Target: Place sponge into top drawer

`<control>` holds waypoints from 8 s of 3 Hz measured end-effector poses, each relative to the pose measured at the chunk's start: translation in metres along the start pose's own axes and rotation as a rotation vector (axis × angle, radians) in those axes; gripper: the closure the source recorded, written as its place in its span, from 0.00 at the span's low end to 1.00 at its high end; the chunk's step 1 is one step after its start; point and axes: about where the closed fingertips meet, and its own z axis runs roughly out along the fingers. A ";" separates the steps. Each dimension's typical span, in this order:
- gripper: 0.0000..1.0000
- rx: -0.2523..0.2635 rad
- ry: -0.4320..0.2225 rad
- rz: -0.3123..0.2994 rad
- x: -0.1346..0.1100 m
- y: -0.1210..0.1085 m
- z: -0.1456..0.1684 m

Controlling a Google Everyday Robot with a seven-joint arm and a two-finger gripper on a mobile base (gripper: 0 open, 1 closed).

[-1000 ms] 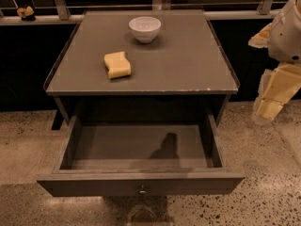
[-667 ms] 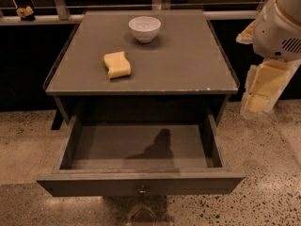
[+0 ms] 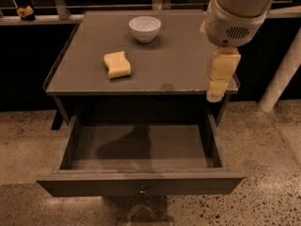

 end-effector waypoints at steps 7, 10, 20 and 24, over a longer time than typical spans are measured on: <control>0.00 0.005 0.047 -0.242 -0.111 -0.187 0.110; 0.00 -0.057 -0.046 -0.269 -0.140 -0.204 0.176; 0.00 -0.007 -0.042 -0.628 -0.233 -0.144 0.219; 0.65 -0.007 -0.042 -0.628 -0.233 -0.144 0.219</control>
Offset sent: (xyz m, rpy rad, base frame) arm 0.0251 0.0237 -0.0005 -0.0276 0.0029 0.0343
